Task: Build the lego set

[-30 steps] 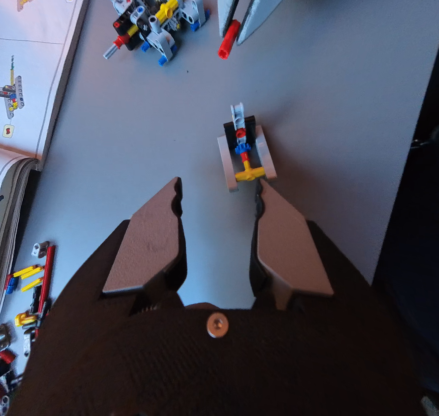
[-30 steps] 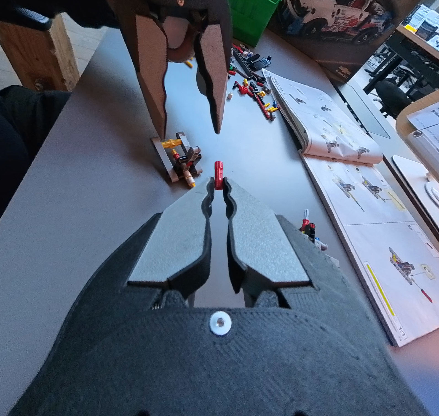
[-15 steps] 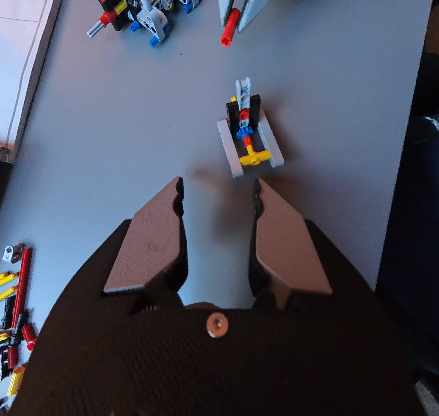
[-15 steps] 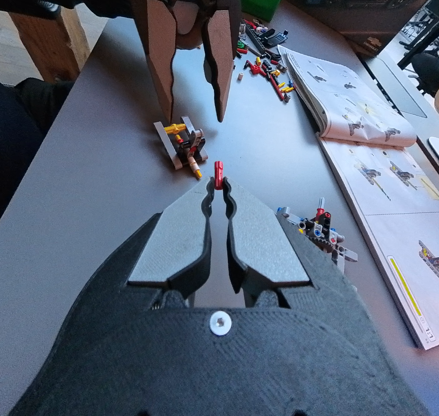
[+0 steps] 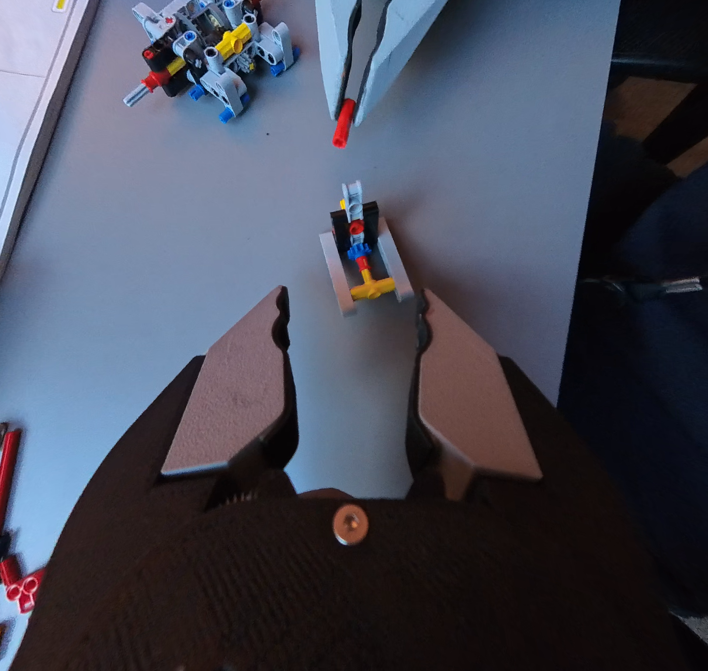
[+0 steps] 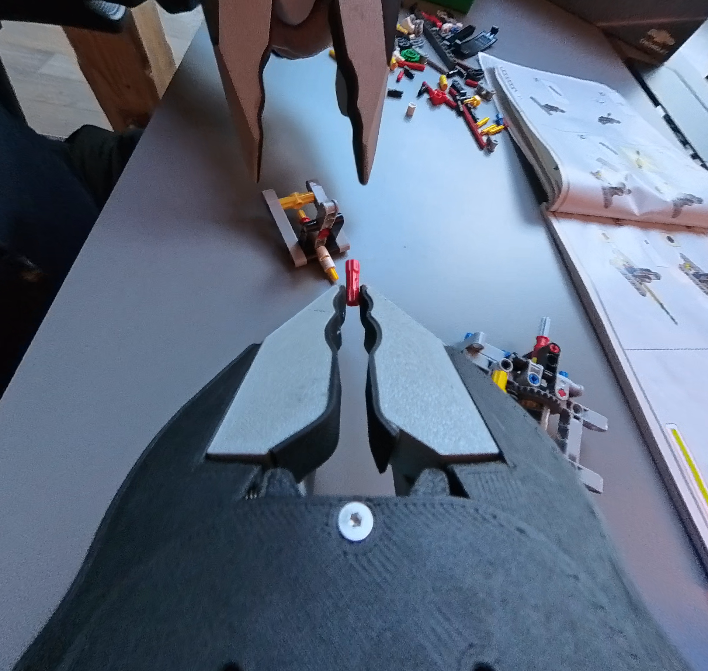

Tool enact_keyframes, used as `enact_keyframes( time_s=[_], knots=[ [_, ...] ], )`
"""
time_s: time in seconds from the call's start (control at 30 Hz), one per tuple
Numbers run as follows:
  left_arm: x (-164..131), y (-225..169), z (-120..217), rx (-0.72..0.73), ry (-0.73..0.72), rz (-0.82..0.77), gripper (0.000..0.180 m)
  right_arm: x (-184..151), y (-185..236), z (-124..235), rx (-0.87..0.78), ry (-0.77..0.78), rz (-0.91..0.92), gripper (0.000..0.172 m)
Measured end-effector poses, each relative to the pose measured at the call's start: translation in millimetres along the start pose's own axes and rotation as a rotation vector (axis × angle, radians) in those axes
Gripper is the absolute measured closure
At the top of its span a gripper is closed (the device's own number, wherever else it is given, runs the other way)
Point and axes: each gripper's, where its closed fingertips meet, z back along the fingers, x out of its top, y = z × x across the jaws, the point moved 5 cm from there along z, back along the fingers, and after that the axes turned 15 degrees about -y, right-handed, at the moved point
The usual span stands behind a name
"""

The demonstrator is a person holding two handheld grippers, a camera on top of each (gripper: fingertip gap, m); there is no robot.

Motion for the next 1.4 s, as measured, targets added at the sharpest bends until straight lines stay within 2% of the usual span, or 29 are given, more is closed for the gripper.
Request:
enact_keyframes(
  time_s=[0.17,0.27,0.33,0.37,0.4,0.77,0.97,1.4],
  knots=[
    [9.9,-6.7,-10.3,-0.03,-0.025,0.068,0.115,-3.4,2.6,-1.1,0.039,0.03,-0.022,0.168],
    [4.0,-6.7,-19.6,-0.024,0.023,0.109,0.115,-5.5,5.5,-2.4,0.061,0.053,-0.03,0.168],
    [-6.4,-3.8,-24.0,0.007,0.091,0.072,0.124,-7.8,6.8,-3.5,0.076,0.075,-0.048,0.168],
    [-6.8,-3.1,-23.7,0.024,0.087,0.025,0.138,-8.6,7.2,-4.0,0.082,0.083,-0.057,0.168],
    [-6.6,-3.4,-23.6,0.025,0.087,-0.01,0.139,-9.3,7.5,-4.4,0.086,0.089,-0.064,0.168],
    [-9.0,1.6,-24.6,-0.11,0.005,-0.07,0.139,-16.0,15.5,-13.0,0.092,0.175,-0.047,0.168],
    [-10.5,3.1,-26.1,-0.118,-0.063,-0.052,0.139,-15.5,15.5,-13.2,0.096,0.169,-0.052,0.168],
    [-11.1,2.9,-26.2,-0.113,-0.079,-0.047,0.139,-15.4,15.0,-13.3,0.088,0.169,-0.044,0.168]
  ],
)
